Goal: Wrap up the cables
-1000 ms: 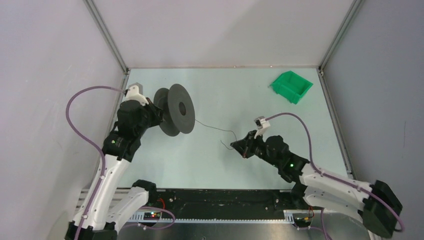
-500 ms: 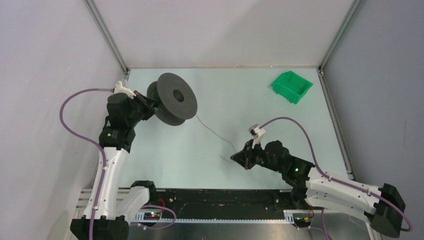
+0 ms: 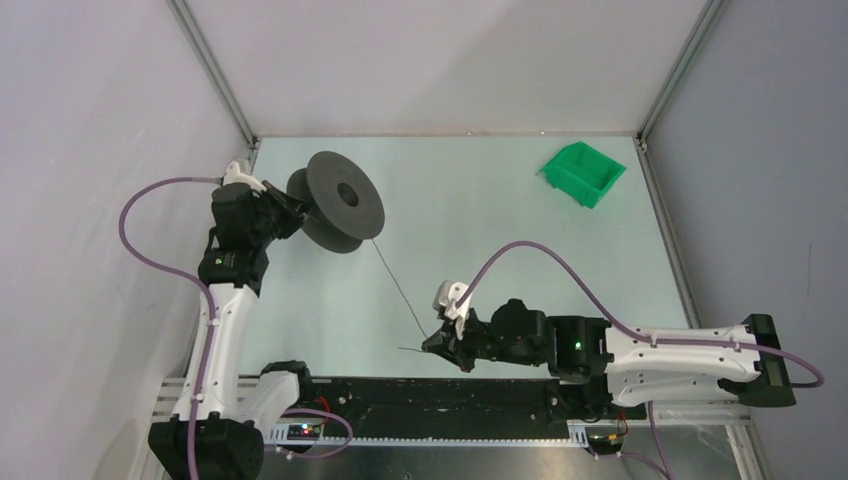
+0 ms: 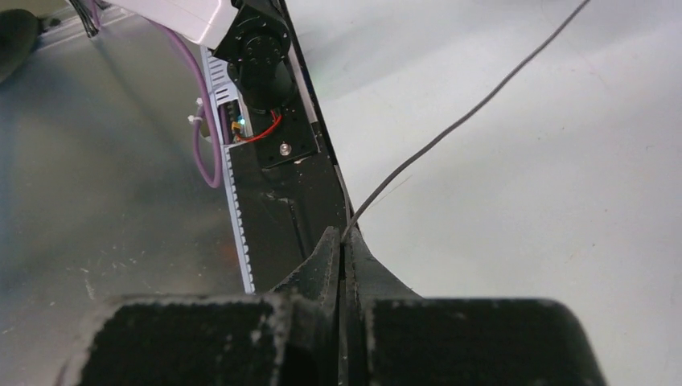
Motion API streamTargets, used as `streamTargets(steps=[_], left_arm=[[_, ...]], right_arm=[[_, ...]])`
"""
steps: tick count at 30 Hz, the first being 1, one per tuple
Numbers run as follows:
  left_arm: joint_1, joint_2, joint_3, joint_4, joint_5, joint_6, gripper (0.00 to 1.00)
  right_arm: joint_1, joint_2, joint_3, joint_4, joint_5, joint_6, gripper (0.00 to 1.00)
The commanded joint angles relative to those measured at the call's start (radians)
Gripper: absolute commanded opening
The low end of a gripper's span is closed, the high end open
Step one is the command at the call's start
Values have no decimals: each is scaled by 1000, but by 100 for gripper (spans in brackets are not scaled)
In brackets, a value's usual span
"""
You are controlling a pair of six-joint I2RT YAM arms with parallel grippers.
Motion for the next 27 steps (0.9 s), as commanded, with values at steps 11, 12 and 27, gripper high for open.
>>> streamTargets(steps=[11,12,27], left_arm=[[-374,31,34,-10,-120,357,0],[-400,34,42,-34,-159,384,0],[-691,22,-10,-56,-54,610,0]], right_arm=[[-28,199,401,-85,3,-365,0],[-47,206,412,-88,-2,-374,0],[-525,232,486,-35,-483,-215,0]])
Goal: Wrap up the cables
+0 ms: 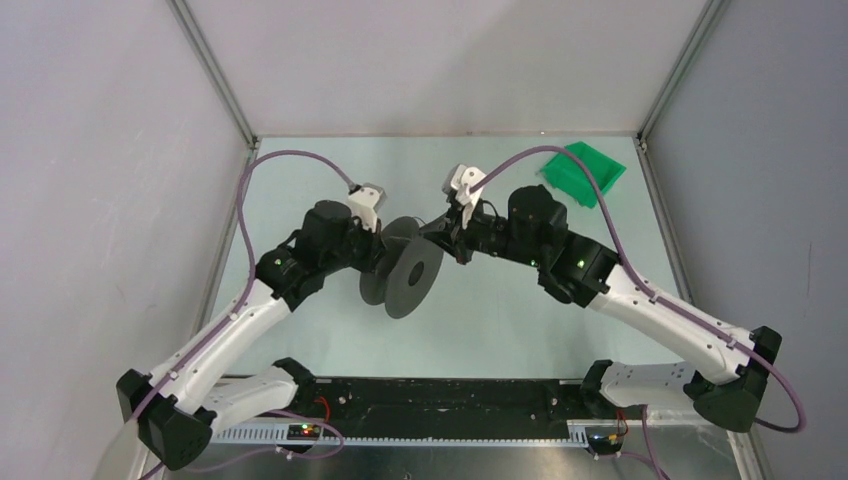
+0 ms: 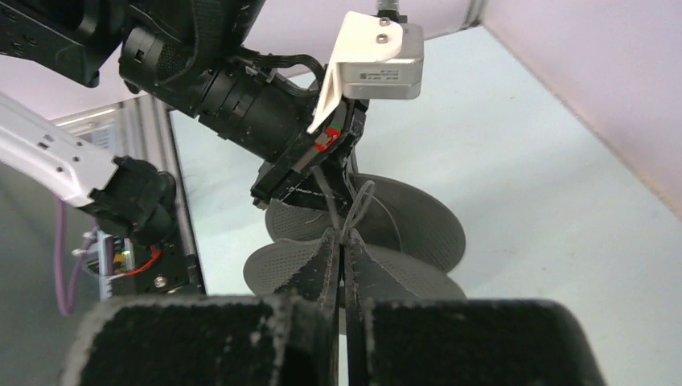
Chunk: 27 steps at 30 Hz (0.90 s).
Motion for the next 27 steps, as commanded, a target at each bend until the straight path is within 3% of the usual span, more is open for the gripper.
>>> streamTargets(steps=[1,6,9,11,14,16,19,27], left_arm=[[-46,-54,-6,62,107,112,0],[-56,-89,-47,34,247,292,0],[-56,-98,-26,-29,263,391,0],[-55,-97,-8,-82,306,429,0],[-55,-74,36,-132,389,427,0],[-55,-44,93,-170,473,416,0],[-56,-30,149,-189,567,398,0],[-29,-27,190,-205,558,355,0]], right_arm=[[-87,14,12,43,-242,92,0],[-219,18,-17,72,-506,155,0],[-323,25,-17,-66,-732,49,0],[-373,19,-19,-193,-773,-63,0],[-395,12,-25,-315,-755,-219,0],[-376,10,-24,-386,-621,-302,0],[-387,9,-24,-485,-573,-385,0],[-360,-112,-105,-520,-410,-535,0]])
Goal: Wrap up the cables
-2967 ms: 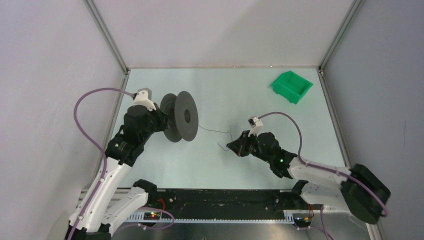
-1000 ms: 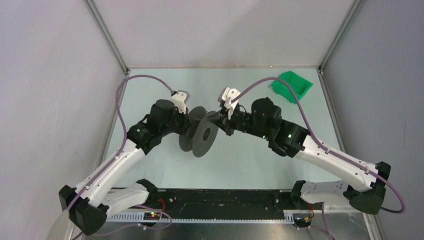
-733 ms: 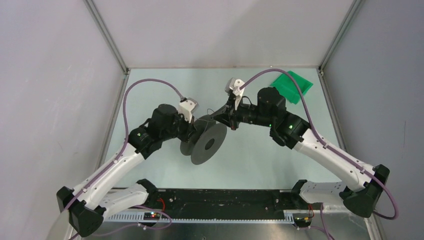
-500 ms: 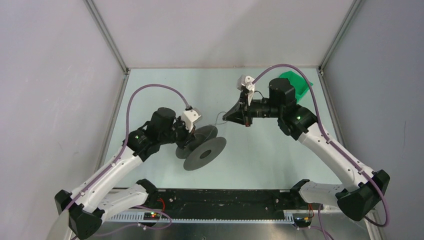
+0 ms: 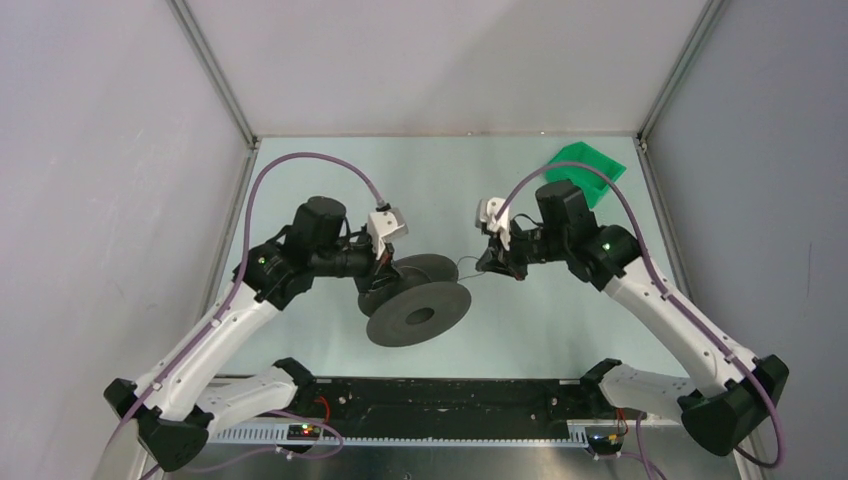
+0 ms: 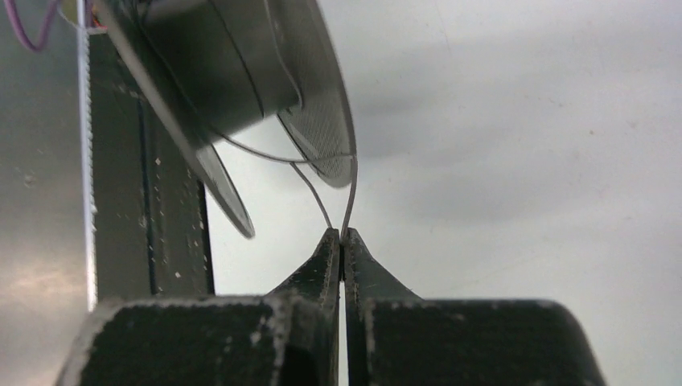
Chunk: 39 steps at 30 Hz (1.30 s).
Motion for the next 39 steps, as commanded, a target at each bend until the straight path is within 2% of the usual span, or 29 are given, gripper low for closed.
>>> streamTargets(steps=[1,6,9,14,19,23,25,27,28,32,39], left_arm=[[21,-7,54,9,79,-31,0],[80,9,74,14,171,-101,0],[145,18,95,25,237,-194,0],[185,-18,93,152,292,-364,0],[221,-60,44,396,319,-612,0],[237,-86,2,543,271,-787,0],[245,-106,-35,650,255,-876,0],[257,-128,-94,814,244,-1036,0],[258,-135,-118,871,235,-1058,0],[263,-145,-141,905,164,-1084,0],[264,-195,-215,1032,35,-1157,0]], right_arm=[[40,-94,-30,-39,133,-121,0],[62,-152,-101,28,259,-103,0],[39,-207,-168,101,278,-19,0],[-1,-284,-251,265,164,143,0],[0,-299,-322,411,12,347,0],[7,-330,-374,532,-33,486,0],[5,-344,-394,608,-41,573,0],[6,-354,-416,711,-49,676,0],[6,-356,-431,752,-50,755,0],[9,-324,-453,929,-31,974,0],[52,-237,-478,1146,0,1197,0]])
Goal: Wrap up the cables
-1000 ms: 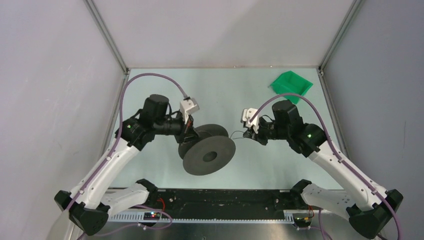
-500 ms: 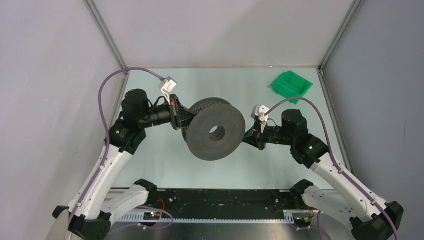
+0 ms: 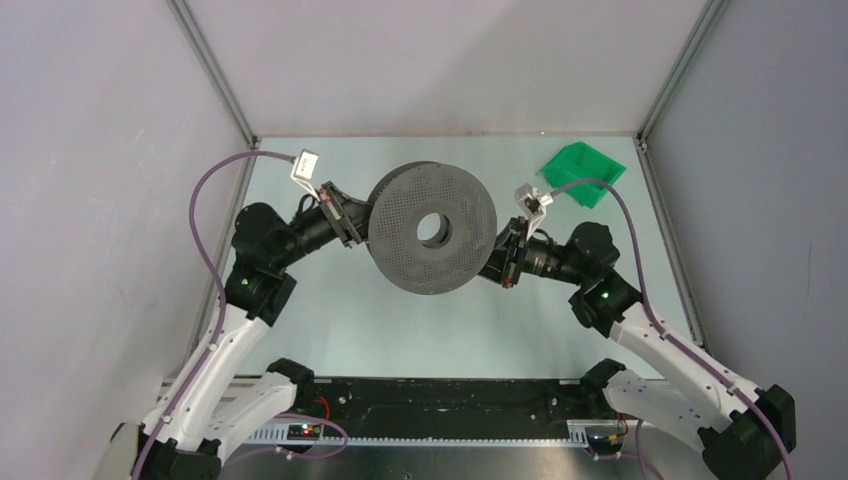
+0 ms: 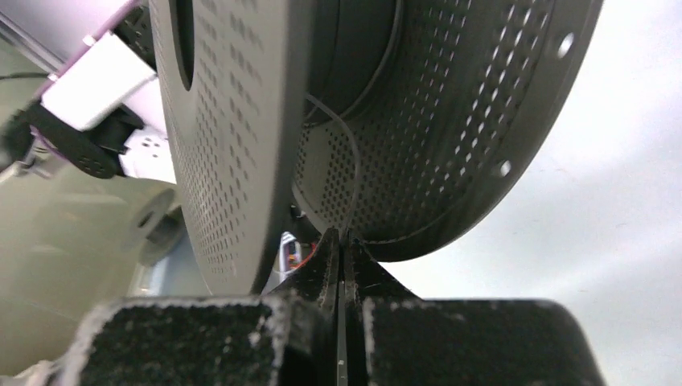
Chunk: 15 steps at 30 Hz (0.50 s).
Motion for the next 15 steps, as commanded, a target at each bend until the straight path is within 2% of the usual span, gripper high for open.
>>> streamTargets(steps=[1,3,6,15], left_arm=[[6,-54,-22,191,-99,-84,0],[9,-58,-25,193,-105,-51,0],[18,-56,-27,194,-105,0,0],[21,-30,-40,194,-103,49,0]], right_arm=[[38,44,-24,238,-7,224,0],[38,66,-24,287,-43,265,0],[32,73,-21,264,-77,298,0],[22,81,-22,305,-138,391,0]])
